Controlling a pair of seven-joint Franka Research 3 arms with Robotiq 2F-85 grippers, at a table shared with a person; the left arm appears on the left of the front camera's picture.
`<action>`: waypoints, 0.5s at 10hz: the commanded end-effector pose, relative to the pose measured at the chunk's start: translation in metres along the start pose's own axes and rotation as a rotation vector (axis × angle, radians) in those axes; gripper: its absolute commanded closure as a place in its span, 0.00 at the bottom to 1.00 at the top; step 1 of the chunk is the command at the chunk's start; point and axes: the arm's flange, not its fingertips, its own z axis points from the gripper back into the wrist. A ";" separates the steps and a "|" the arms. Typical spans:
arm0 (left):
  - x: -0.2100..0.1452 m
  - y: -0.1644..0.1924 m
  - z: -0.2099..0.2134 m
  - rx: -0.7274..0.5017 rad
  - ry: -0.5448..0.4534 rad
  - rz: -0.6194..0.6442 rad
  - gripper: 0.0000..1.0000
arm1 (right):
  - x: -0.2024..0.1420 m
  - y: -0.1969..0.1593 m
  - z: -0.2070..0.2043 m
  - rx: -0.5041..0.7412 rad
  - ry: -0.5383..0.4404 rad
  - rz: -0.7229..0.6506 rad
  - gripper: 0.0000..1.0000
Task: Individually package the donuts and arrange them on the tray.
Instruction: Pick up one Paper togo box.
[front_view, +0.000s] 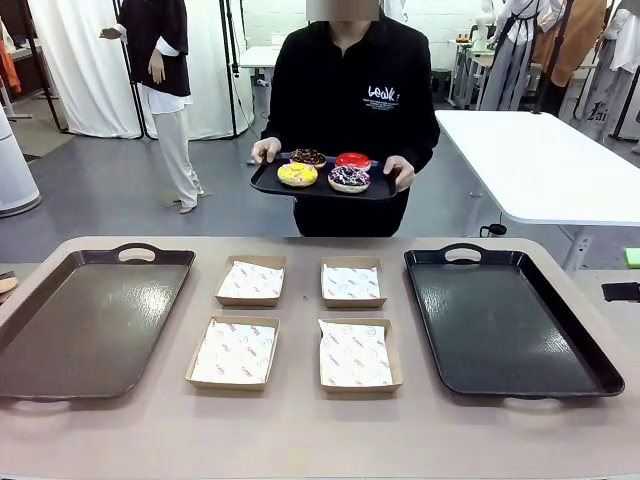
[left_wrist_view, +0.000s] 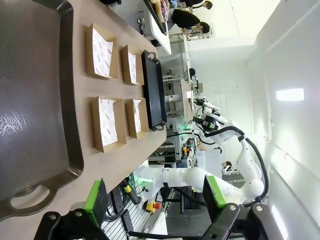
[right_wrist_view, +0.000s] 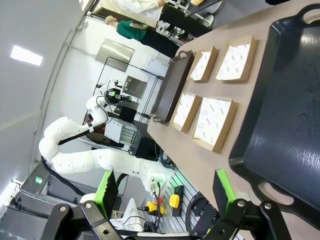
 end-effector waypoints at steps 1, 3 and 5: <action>-0.001 0.000 0.002 -0.014 -0.006 0.000 0.00 | 0.000 0.000 0.001 0.010 -0.006 0.005 0.00; -0.001 0.000 0.002 -0.014 -0.006 0.000 0.00 | 0.000 0.000 0.001 0.010 -0.006 0.005 0.00; -0.001 0.000 0.002 -0.014 -0.006 0.000 0.00 | 0.000 0.000 0.001 0.010 -0.006 0.005 0.00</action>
